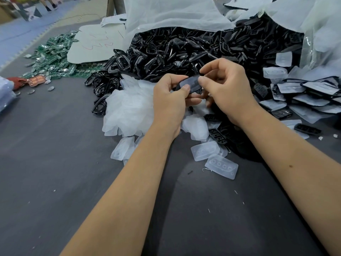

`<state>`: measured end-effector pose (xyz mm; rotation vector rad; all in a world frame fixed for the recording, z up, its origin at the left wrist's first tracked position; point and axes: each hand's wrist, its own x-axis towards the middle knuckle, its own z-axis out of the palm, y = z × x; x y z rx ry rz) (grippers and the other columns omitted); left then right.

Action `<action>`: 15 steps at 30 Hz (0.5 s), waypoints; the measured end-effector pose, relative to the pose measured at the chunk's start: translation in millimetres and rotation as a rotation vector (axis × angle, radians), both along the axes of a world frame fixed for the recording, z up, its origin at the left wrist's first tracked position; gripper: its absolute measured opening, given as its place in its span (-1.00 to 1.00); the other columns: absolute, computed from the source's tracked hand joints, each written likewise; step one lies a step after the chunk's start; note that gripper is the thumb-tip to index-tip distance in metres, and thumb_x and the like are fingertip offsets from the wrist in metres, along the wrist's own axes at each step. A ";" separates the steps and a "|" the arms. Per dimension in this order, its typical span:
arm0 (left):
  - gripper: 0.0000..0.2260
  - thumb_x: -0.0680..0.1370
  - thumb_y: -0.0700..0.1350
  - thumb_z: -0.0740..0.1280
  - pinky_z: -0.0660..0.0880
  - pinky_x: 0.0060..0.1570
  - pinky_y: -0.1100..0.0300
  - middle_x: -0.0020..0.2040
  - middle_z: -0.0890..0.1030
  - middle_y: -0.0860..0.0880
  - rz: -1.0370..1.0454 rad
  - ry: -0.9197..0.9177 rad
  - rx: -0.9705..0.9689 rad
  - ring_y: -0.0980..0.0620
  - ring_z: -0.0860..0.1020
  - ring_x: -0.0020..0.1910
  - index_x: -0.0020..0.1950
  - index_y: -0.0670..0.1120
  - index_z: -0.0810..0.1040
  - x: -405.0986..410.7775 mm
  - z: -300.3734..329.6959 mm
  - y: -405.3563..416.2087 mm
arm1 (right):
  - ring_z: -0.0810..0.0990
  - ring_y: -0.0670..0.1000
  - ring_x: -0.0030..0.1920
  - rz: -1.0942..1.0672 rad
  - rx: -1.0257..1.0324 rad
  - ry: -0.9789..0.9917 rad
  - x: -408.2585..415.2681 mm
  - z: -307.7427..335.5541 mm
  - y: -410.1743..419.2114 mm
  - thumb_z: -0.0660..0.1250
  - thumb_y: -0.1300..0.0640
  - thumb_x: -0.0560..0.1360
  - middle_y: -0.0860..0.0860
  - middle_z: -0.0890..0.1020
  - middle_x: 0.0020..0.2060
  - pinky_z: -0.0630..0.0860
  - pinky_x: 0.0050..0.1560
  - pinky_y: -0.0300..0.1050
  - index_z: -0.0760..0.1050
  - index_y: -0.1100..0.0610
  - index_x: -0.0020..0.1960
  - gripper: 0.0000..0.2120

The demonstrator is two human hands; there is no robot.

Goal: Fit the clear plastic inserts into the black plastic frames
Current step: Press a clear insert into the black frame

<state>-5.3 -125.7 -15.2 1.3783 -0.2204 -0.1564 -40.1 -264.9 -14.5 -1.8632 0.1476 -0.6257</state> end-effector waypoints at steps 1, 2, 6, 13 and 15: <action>-0.87 0.65 -0.42 0.25 0.59 -0.35 0.22 -0.17 0.64 -0.12 -0.003 0.002 -0.004 0.01 0.66 -0.39 0.07 -0.24 0.53 0.0 -0.1 0.0 | 0.63 -0.01 -0.40 0.038 0.056 0.014 0.0 0.1 0.0 0.42 0.24 0.58 0.10 0.68 -0.24 0.55 -0.45 -0.12 0.61 0.22 0.03 -0.95; -0.87 0.64 -0.42 0.25 0.59 -0.35 0.22 -0.19 0.65 -0.12 -0.005 0.004 -0.006 0.01 0.66 -0.39 0.08 -0.25 0.54 0.3 -0.1 0.0 | 0.62 -0.02 -0.41 0.059 0.078 0.022 0.1 0.2 0.0 0.42 0.24 0.60 0.10 0.68 -0.27 0.54 -0.46 -0.14 0.62 0.23 0.01 -0.94; -0.84 0.64 -0.43 0.24 0.59 -0.36 0.23 -0.24 0.66 -0.08 -0.025 0.008 -0.015 0.02 0.65 -0.39 0.04 -0.23 0.56 1.3 -0.8 0.2 | 0.60 -0.02 -0.43 0.063 0.101 0.034 1.2 0.0 -1.0 0.42 0.26 0.60 0.14 0.67 -0.31 0.51 -0.47 -0.15 0.62 0.28 -0.03 -0.92; -0.90 0.67 -0.34 0.28 0.59 -0.35 0.23 -0.17 0.65 -0.15 -0.002 -0.010 -0.004 0.03 0.64 -0.39 0.02 -0.23 0.58 1.2 -1.5 -0.5 | 0.60 -0.01 -0.45 0.077 0.140 0.038 1.4 -0.7 -2.0 0.42 0.31 0.59 0.12 0.65 -0.35 0.49 -0.50 -0.18 0.60 0.29 -0.07 -0.93; -0.90 0.67 -0.34 0.28 0.58 -0.36 0.23 -0.17 0.65 -0.16 0.013 -0.013 0.009 0.04 0.63 -0.40 0.03 -0.23 0.58 1.6 -1.6 -1.1 | 0.61 0.01 -0.44 0.084 0.147 0.038 1.3 -0.9 -2.6 0.41 0.32 0.59 0.13 0.64 -0.34 0.50 -0.50 -0.17 0.60 0.28 -0.08 -0.93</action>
